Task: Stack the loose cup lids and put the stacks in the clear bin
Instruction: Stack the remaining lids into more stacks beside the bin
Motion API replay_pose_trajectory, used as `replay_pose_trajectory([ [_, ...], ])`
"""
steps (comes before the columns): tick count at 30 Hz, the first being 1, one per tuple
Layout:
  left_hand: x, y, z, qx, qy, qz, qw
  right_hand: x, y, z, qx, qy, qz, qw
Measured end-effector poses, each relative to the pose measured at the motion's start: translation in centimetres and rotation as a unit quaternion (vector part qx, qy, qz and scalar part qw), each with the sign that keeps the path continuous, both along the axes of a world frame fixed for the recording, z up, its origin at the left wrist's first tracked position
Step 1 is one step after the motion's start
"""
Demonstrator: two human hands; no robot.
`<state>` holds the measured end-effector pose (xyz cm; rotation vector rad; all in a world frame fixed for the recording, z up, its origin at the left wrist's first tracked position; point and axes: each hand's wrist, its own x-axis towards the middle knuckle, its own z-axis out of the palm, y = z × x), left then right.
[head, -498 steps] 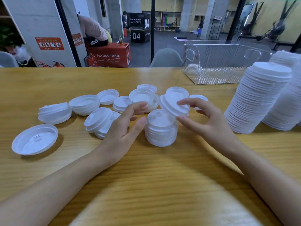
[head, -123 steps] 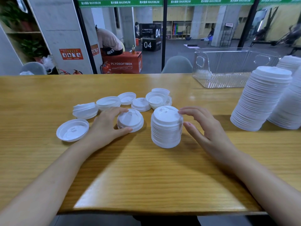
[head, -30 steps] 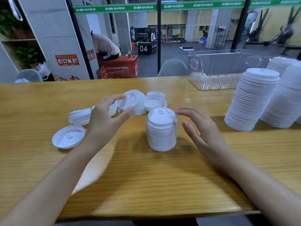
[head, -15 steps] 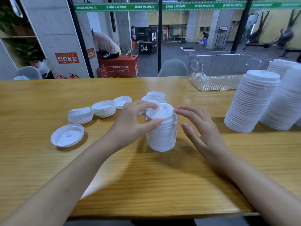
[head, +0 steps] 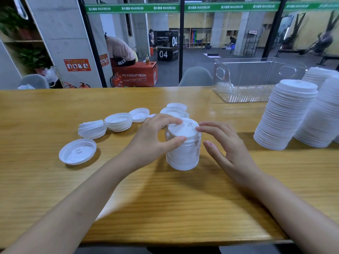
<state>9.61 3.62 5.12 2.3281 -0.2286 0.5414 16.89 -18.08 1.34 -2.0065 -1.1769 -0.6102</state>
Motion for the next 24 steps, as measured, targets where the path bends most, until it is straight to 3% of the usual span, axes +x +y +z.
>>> replay_pose_trajectory([
  [6, -0.7, 0.9, -0.5, -0.015, -0.008, 0.027, 0.999, 0.1, 0.0, -0.1, 0.006, 0.01, 0.012, 1.0],
  [13, -3.3, 5.7, -2.2, 0.091, -0.003, 0.158, 0.983, 0.2, 0.0, -0.3, 0.01, 0.004, 0.024, 1.0],
  [18, -5.6, 9.0, -2.8, 0.177, 0.024, 0.286, 0.942, 0.4, 0.1, -0.4, 0.011, -0.001, 0.025, 1.0],
  [24, -6.9, 12.4, -2.8, 0.226, 0.179, 0.42, 0.861, 0.4, 0.2, -0.5, 0.012, -0.009, 0.022, 1.0],
])
